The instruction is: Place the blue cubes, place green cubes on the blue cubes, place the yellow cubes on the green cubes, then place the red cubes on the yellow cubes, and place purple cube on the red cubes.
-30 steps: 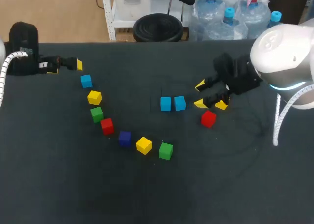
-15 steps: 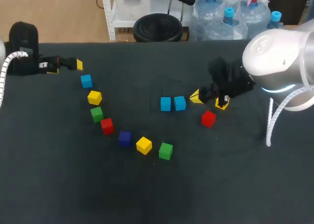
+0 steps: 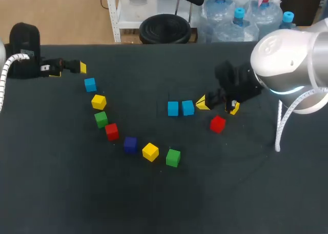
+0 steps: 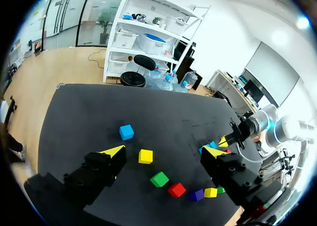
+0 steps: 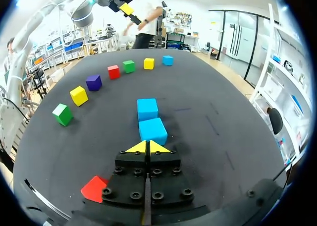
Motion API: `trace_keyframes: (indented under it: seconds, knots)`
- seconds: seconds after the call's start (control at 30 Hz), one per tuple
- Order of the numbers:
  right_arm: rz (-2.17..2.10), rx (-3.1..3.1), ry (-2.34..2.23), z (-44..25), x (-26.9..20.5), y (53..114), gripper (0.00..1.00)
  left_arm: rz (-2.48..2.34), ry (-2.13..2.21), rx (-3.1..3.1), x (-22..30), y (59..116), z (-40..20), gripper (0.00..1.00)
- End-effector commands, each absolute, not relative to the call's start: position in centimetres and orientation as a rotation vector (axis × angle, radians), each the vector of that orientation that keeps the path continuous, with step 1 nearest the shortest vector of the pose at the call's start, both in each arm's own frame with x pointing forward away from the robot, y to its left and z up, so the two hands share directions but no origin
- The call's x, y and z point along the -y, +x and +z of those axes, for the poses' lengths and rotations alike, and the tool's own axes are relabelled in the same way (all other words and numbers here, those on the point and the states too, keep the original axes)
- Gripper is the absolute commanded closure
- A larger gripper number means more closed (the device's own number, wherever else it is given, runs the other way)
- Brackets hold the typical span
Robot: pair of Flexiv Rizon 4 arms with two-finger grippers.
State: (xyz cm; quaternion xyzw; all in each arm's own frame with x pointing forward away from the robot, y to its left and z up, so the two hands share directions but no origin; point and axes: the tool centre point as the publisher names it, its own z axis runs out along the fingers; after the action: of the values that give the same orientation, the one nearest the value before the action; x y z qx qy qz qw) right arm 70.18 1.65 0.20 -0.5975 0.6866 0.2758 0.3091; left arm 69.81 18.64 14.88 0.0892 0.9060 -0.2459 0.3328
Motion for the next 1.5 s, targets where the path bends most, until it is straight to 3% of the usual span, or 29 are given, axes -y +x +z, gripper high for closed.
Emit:
trace_keyframes:
  seconds: [0.03, 1.5]
  knots:
    - [0.73, -1.814, -1.581, 0.1, -1.8, 70.1, 1.0, -0.635, 0.231, -2.374, -18.5, 69.9, 15.0, 0.0]
    - [0.737, -1.792, -1.589, 0.4, -2.7, 70.0, 1.0, -0.635, 0.231, -2.374, -18.5, 69.9, 15.0, 0.0]
